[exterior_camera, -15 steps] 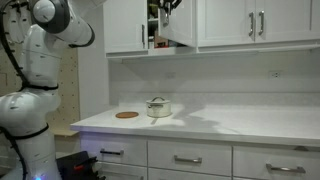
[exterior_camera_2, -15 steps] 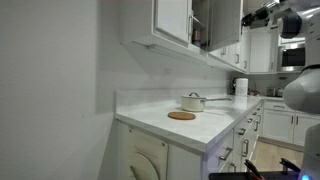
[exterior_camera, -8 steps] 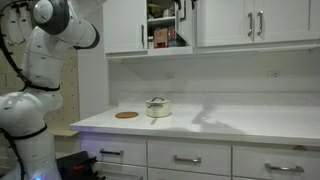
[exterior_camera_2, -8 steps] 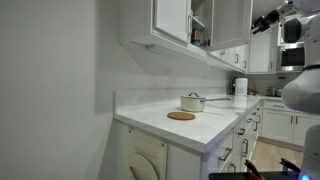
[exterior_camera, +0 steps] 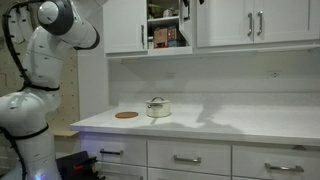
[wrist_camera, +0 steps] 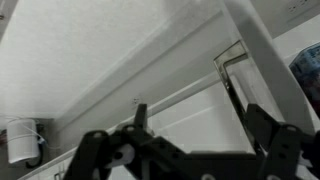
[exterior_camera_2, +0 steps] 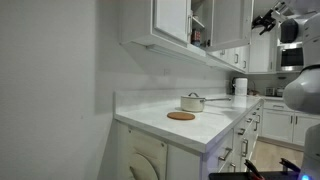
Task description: Open the top right cupboard door
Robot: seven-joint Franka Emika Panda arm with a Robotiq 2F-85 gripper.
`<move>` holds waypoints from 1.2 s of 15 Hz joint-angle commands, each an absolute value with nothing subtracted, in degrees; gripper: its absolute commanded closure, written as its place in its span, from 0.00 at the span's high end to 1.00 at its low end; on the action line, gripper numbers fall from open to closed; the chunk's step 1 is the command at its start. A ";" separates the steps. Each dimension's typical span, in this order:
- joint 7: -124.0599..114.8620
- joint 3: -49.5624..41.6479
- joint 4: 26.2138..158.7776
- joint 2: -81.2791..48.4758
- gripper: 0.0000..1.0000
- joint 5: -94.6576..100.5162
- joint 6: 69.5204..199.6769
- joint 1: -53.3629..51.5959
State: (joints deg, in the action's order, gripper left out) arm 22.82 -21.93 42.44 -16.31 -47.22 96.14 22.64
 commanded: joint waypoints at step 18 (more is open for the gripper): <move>-10.15 -18.86 50.72 -2.05 1.00 3.78 81.43 -5.22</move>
